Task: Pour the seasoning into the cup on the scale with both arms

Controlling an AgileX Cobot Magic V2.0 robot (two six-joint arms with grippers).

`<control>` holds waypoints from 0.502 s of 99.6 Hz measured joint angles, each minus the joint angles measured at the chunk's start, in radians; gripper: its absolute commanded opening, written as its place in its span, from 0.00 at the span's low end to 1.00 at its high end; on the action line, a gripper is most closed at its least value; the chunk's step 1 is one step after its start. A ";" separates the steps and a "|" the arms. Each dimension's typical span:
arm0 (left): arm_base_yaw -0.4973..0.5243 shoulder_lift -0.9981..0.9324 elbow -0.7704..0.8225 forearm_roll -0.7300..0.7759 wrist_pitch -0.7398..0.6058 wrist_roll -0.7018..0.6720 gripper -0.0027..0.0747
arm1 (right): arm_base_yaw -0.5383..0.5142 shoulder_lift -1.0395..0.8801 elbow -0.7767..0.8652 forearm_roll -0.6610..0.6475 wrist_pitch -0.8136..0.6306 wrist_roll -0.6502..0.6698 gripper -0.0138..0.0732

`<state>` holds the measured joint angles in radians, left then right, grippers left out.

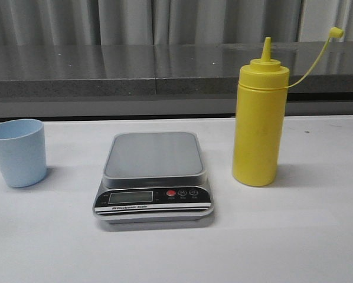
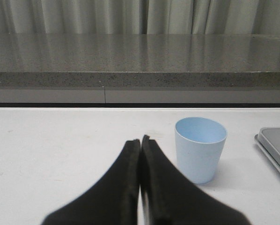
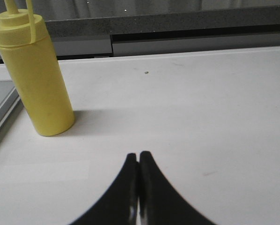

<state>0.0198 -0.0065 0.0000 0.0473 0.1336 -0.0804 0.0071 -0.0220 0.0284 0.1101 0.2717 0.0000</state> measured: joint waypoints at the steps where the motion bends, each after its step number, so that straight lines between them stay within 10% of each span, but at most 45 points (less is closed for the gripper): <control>1: 0.000 0.000 0.000 0.000 0.000 0.000 0.01 | 0.000 0.000 0.000 0.000 0.000 0.000 0.08; 50: 0.000 0.000 0.000 0.000 -0.002 0.000 0.01 | 0.000 0.000 0.000 0.000 0.000 0.000 0.08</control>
<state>0.0198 -0.0065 0.0000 0.0473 0.1320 -0.0804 0.0071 -0.0220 0.0284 0.1101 0.2717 0.0000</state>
